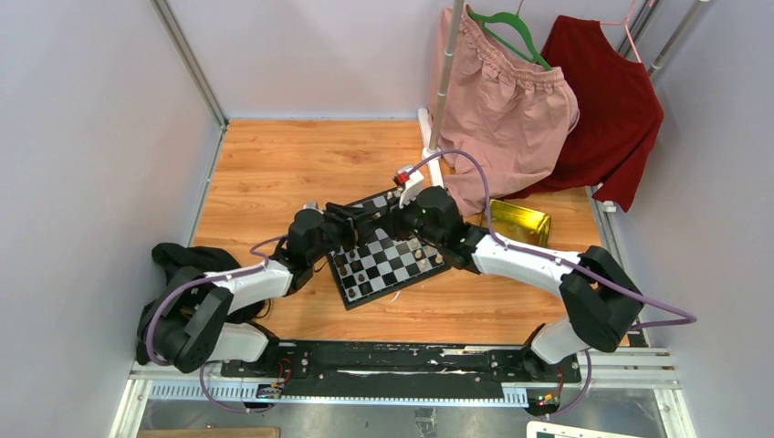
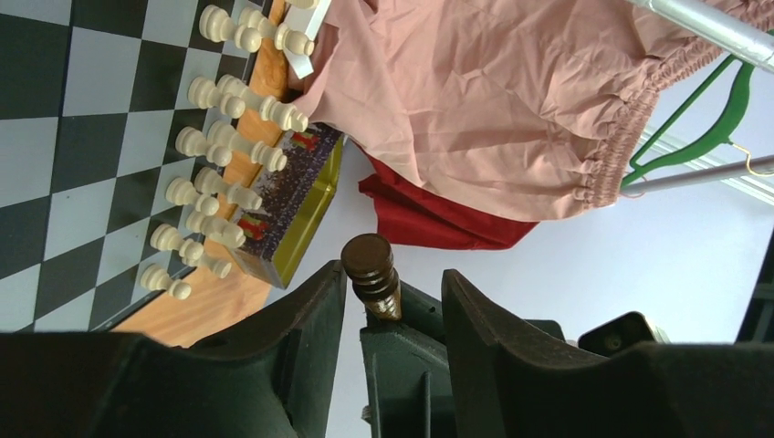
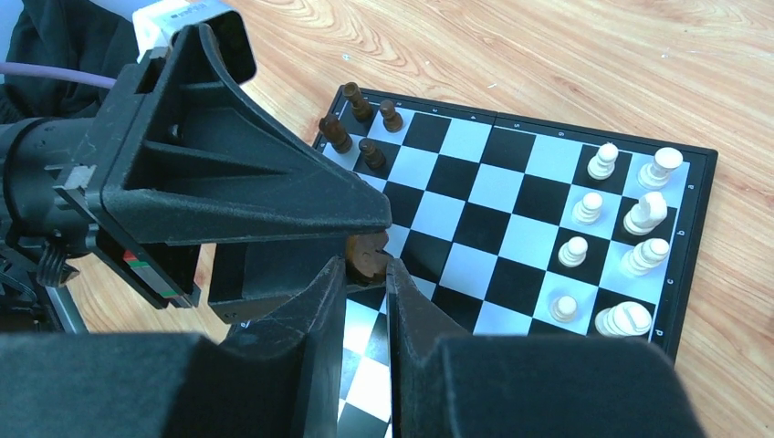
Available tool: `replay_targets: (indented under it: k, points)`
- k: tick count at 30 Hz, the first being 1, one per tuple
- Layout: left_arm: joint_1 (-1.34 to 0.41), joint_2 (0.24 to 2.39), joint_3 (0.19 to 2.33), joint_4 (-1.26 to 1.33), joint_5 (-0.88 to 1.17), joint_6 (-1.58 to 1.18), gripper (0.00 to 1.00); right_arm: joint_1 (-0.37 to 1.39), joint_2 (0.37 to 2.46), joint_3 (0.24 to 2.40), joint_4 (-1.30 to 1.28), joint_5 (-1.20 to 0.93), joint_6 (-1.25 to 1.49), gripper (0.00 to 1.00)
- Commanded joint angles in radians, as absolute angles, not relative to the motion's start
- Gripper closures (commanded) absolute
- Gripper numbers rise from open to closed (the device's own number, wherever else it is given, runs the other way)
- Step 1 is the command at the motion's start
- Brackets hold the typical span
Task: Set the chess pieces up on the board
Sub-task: Place the chess piece on the chessboard.
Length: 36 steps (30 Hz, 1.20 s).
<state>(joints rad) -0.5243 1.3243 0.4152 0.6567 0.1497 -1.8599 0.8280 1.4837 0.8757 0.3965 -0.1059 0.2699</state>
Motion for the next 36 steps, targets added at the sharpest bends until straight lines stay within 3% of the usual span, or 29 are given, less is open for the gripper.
replay_targets:
  k: [1, 22, 32, 36]
  points:
    - [-0.503, 1.266, 0.433, 0.614, 0.157, -1.767, 0.52, 0.818, 1.442, 0.891, 0.369, -0.109, 0.244, 1.0]
    - [-0.447, 1.049, 0.334, 0.405, 0.156, -1.532, 0.52, 0.853, 1.431, 1.054, 0.088, -0.1, 0.191, 1.0]
    - [-0.378, 0.623, 0.456, -0.162, -0.116, -1.169, 0.54, 0.984, 1.507, 1.217, -0.216, -0.036, 0.141, 1.0]
    - [-0.377, 0.548, 0.528, -0.305, -0.198, -1.061, 0.55, 1.047, 1.577, 1.319, -0.352, -0.005, 0.129, 1.0]
